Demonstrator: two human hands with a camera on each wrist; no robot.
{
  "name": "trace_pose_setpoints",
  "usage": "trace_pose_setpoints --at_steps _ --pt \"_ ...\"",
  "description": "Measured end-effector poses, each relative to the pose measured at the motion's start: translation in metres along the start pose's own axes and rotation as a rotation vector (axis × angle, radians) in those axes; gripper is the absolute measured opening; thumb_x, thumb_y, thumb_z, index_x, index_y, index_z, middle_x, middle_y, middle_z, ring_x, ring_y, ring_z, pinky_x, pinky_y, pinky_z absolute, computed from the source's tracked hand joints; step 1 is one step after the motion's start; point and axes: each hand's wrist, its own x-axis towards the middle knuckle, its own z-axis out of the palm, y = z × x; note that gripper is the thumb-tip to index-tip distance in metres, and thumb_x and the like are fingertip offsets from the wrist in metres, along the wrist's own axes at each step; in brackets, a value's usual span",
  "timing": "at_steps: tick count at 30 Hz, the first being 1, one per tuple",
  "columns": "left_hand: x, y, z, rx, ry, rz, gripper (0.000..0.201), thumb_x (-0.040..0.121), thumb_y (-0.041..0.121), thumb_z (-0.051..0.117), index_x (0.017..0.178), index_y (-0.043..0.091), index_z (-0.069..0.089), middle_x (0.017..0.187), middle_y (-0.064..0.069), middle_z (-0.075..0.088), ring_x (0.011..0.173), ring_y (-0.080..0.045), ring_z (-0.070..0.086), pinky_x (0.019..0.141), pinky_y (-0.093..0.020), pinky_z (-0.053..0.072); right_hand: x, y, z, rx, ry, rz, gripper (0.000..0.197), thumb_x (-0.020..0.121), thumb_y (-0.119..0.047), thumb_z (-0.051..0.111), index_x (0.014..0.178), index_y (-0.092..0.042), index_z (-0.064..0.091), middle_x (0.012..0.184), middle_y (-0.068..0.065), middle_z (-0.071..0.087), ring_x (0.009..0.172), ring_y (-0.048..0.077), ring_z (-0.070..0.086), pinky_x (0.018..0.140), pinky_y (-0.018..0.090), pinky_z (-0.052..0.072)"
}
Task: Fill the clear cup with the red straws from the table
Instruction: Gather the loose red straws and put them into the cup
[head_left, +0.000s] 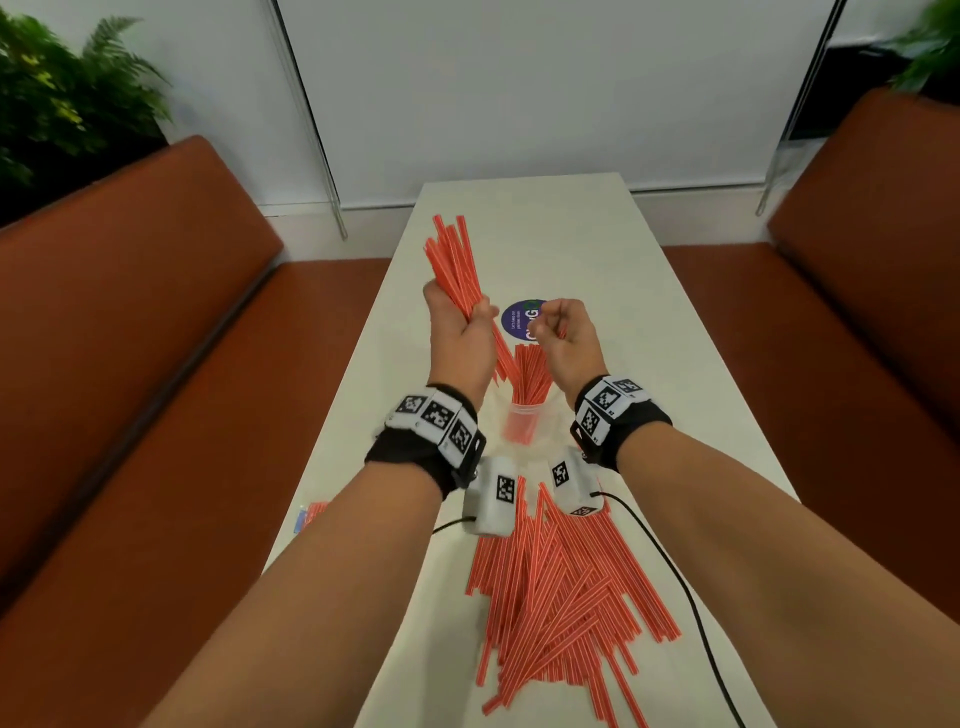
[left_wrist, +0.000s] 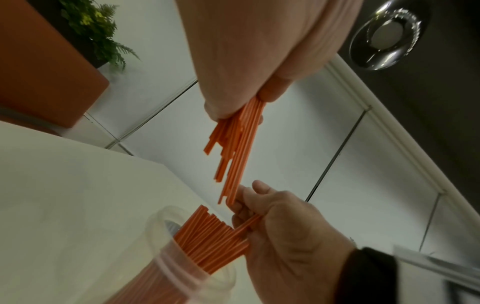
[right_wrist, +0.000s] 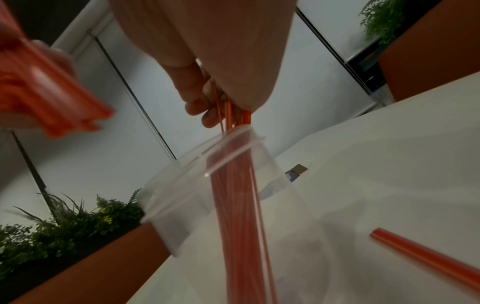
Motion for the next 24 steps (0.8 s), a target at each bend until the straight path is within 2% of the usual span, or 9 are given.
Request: trace_pose_setpoints --at_steps 3,6,9,12,14,17,21,23,24 --pt "0.01 -0.009 0.015 0.003 -0.029 0.003 0.037 0.095 0.002 0.041 0.131 0.01 0.035 0.102 0.0 0.054 0.088 -0.006 0.058 0.067 -0.01 0.046 -0.002 0.0 -0.005 -0.006 -0.007 0.039 0.029 0.086 0.004 0.052 0.114 -0.005 0.049 0.1 0.003 0.058 0.094 0.013 0.055 0.09 0.036 0.05" --pt "0.013 -0.027 0.024 0.011 -0.052 -0.012 0.036 0.094 0.0 0.041 0.129 0.008 0.035 0.108 -0.007 0.057 0.091 -0.009 0.06 0.077 -0.021 0.049 -0.008 0.001 -0.014 -0.08 -0.074 0.106 0.061 0.072 0.009 0.053 0.13 -0.006 0.041 0.129 0.011 0.052 0.112 0.018 0.053 0.093 0.038 0.052" --pt "0.012 -0.043 0.027 0.034 -0.121 -0.05 0.036 0.095 0.0 0.042 0.128 0.01 0.037 0.102 0.001 0.059 0.086 -0.005 0.06 0.077 -0.023 0.052 -0.015 0.004 -0.022 -0.123 -0.229 0.136 0.084 0.068 0.017 0.057 0.143 -0.006 0.024 0.13 0.008 0.048 0.097 0.014 0.058 0.074 0.017 0.053" --pt "0.011 -0.057 0.027 0.115 -0.225 -0.112 0.036 0.092 -0.002 0.044 0.126 0.013 0.042 0.099 0.001 0.06 0.088 -0.012 0.061 0.084 -0.034 0.054 -0.018 0.013 -0.026 -0.207 -0.352 0.121 0.103 0.061 0.012 0.071 0.144 -0.006 0.015 0.121 0.009 0.051 0.106 0.028 0.058 0.081 0.034 0.053" --pt "0.01 -0.059 0.026 0.24 -0.27 -0.101 0.038 0.09 -0.001 0.048 0.126 0.011 0.044 0.102 -0.002 0.06 0.093 -0.018 0.061 0.088 -0.036 0.053 -0.019 0.014 -0.028 -0.272 -0.418 0.102 0.117 0.056 0.003 0.081 0.146 -0.015 0.009 0.126 0.007 0.049 0.114 0.024 0.055 0.092 0.036 0.052" --pt "0.011 -0.06 0.025 0.304 -0.282 -0.085 0.043 0.086 -0.002 0.055 0.127 0.009 0.045 0.113 -0.008 0.062 0.1 -0.02 0.062 0.086 -0.029 0.051 -0.02 0.013 -0.027 -0.255 -0.491 0.1 0.116 0.057 0.01 0.081 0.144 -0.018 0.01 0.117 -0.001 0.053 0.104 0.01 0.058 0.084 0.021 0.052" --pt "0.009 -0.065 0.021 0.392 -0.224 -0.049 0.049 0.082 0.002 0.064 0.126 0.011 0.047 0.124 -0.01 0.054 0.114 -0.02 0.057 0.09 -0.023 0.047 -0.018 0.009 -0.023 -0.272 -0.452 0.104 0.112 0.057 0.008 0.083 0.143 -0.01 0.013 0.116 0.002 0.056 0.107 0.018 0.059 0.097 0.034 0.049" --pt "0.008 -0.066 0.017 0.487 -0.202 -0.025 0.056 0.079 0.01 0.07 0.129 0.011 0.046 0.13 -0.009 0.046 0.124 -0.021 0.047 0.1 -0.026 0.042 -0.018 0.006 -0.024 -0.312 -0.472 0.126 0.102 0.058 0.007 0.082 0.14 -0.007 0.023 0.112 0.002 0.056 0.104 0.02 0.059 0.095 0.038 0.052" --pt "0.008 -0.066 0.015 0.521 -0.194 -0.031 0.062 0.078 0.014 0.072 0.133 0.011 0.043 0.135 -0.009 0.04 0.128 -0.022 0.041 0.103 -0.028 0.039 -0.017 0.006 -0.025 -0.335 -0.477 0.131 0.1 0.058 0.008 0.082 0.139 -0.005 0.024 0.111 0.001 0.056 0.104 0.02 0.059 0.09 0.033 0.053"
